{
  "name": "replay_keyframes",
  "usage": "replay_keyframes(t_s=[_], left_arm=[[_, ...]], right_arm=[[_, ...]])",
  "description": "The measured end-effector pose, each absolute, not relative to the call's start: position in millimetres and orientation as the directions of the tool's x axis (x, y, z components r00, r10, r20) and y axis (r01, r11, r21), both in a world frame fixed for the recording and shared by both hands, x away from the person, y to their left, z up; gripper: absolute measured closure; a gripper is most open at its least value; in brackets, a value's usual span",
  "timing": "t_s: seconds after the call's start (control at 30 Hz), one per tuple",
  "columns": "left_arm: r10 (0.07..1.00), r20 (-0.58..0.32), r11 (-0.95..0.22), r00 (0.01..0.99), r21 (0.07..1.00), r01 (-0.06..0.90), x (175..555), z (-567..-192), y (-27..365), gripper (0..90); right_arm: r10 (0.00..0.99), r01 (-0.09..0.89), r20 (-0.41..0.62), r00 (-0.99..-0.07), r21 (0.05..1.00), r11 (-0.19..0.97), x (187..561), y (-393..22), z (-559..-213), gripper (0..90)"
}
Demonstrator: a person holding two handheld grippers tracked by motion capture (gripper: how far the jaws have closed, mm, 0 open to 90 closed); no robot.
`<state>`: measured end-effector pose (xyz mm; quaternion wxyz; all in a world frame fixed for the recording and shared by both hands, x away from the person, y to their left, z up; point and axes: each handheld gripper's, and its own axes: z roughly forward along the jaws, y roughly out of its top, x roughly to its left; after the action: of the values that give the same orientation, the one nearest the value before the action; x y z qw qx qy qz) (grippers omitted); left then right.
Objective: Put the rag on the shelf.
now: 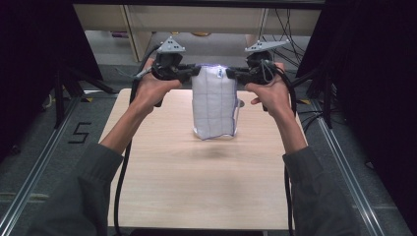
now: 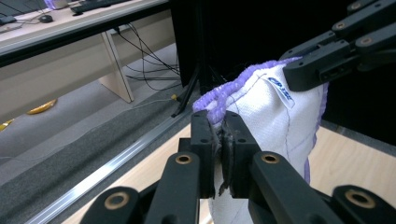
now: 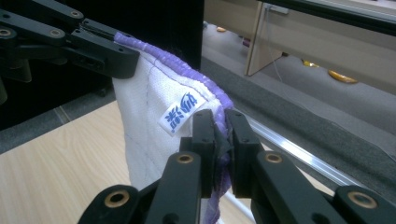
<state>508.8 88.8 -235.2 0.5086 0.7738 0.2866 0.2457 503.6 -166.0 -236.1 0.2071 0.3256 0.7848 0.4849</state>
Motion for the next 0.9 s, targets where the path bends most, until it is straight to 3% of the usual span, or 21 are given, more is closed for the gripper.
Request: replay_keyframes(t_s=[0.57,0.9], left_arm=[[0.745,0.043,-0.259,0.665,0.938,0.230,550,-231,73,83.8],[0.779,0.006,-0.227,0.627,0.935,0.273,587,-254,69,83.6]], right_arm=[[0.754,0.349,0.049,-0.655,0.904,0.245,547,-177,-233,83.8],[0.792,0.398,0.066,-0.607,0.888,0.231,578,-169,-250,83.8]])
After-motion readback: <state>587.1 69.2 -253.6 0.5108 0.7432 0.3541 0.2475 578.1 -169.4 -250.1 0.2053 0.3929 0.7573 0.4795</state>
